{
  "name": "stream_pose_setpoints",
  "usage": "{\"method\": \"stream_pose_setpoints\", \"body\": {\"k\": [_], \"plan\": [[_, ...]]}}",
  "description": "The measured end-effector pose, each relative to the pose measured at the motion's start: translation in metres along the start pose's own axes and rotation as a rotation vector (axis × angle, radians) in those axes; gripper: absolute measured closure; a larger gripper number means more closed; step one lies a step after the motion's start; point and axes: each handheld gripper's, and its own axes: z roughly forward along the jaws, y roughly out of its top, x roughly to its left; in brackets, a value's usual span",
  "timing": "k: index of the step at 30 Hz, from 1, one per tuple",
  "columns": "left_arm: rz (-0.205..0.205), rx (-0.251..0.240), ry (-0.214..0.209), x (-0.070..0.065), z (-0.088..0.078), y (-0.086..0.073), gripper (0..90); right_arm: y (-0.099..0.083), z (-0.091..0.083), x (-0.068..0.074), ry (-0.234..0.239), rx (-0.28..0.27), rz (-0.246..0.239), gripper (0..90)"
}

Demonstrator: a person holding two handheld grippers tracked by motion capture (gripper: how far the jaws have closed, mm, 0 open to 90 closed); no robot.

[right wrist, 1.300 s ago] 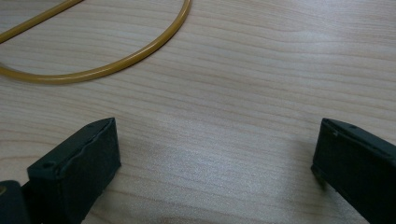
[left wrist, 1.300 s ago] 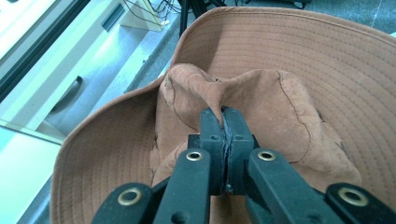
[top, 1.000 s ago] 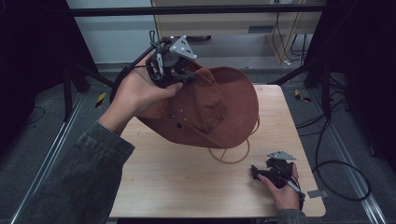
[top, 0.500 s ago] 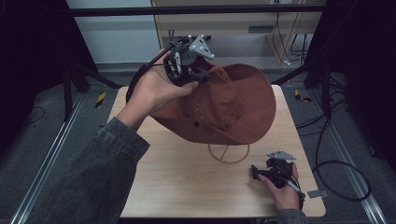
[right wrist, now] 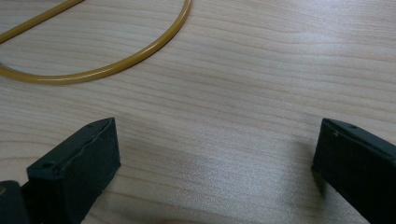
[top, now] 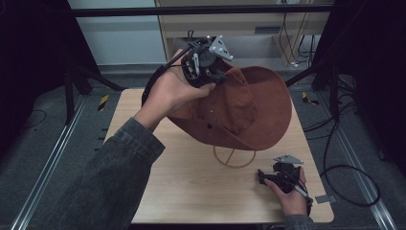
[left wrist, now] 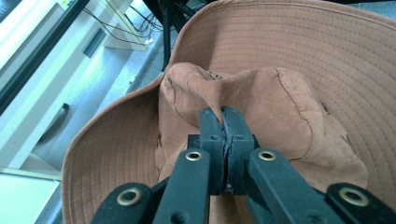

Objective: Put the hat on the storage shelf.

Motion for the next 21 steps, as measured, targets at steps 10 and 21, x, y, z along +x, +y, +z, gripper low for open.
{"method": "stream_pose_setpoints", "body": {"k": [10,21], "plan": [[0.012,0.011,-0.022,-0.003,0.013,0.006,87.9,0.000,0.000,0.000,0.000,0.000,0.000,0.7],[0.013,0.011,-0.036,-0.004,0.026,0.014,87.7,0.000,0.000,0.000,-0.001,-0.001,0.000,0.7]]}}
